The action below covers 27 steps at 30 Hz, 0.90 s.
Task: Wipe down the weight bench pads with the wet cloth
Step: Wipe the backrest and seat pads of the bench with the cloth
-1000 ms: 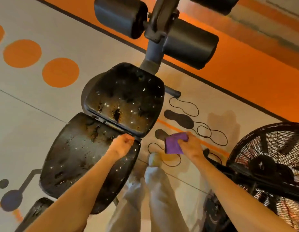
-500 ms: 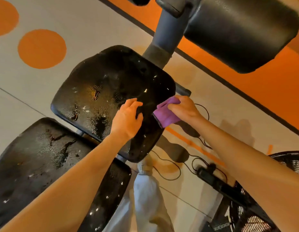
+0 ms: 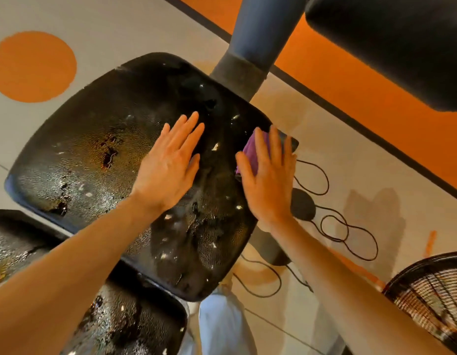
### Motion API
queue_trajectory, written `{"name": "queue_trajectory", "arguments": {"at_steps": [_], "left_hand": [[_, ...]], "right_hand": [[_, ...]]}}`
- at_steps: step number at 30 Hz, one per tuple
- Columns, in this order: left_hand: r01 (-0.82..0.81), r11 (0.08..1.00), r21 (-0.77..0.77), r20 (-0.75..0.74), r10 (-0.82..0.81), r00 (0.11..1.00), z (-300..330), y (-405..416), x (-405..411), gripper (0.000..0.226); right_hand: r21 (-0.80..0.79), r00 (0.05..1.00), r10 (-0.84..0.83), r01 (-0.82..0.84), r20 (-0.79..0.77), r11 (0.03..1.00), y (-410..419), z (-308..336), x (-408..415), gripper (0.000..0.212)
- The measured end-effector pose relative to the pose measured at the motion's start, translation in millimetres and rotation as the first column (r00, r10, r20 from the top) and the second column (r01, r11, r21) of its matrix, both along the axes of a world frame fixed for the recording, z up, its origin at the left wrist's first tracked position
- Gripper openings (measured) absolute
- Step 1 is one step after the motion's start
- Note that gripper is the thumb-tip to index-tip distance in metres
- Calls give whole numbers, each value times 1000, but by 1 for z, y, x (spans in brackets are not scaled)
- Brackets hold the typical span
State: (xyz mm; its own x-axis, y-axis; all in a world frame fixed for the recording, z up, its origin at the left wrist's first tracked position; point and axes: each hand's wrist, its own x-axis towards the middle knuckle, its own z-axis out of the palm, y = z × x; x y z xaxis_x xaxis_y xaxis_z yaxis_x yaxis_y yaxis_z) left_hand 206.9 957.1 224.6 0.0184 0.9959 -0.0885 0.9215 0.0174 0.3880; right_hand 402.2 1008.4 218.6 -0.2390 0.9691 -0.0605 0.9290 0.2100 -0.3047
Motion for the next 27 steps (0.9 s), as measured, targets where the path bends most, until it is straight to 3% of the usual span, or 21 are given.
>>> {"name": "queue_trajectory", "arguments": {"at_steps": [7, 12, 18, 20, 23, 27], "left_hand": [[23, 999, -25, -46, -25, 999, -21, -1, -8, 60], [9, 1000, -17, -63, -10, 998, -21, -2, -6, 61], [25, 1000, -4, -82, -25, 996, -27, -3, -8, 59], [27, 1000, 7, -79, -27, 997, -28, -3, -7, 59], [14, 1000, 16, -72, -13, 997, -28, -4, -7, 59], [17, 999, 34, -57, -15, 998, -29, -4, -8, 59]], "right_hand": [[17, 998, -59, 59, -11, 998, -13, -17, -13, 52], [-38, 994, 72, -69, 86, 997, -37, -10, -4, 52], [-37, 991, -130, 131, 27, 991, 55, -20, -28, 53], [15, 997, -57, 56, 50, 998, 15, -15, -22, 53], [-41, 998, 63, -62, 28, 997, -40, -9, -5, 54], [24, 989, -13, 10, 147, 1000, 37, -19, -24, 53]]}}
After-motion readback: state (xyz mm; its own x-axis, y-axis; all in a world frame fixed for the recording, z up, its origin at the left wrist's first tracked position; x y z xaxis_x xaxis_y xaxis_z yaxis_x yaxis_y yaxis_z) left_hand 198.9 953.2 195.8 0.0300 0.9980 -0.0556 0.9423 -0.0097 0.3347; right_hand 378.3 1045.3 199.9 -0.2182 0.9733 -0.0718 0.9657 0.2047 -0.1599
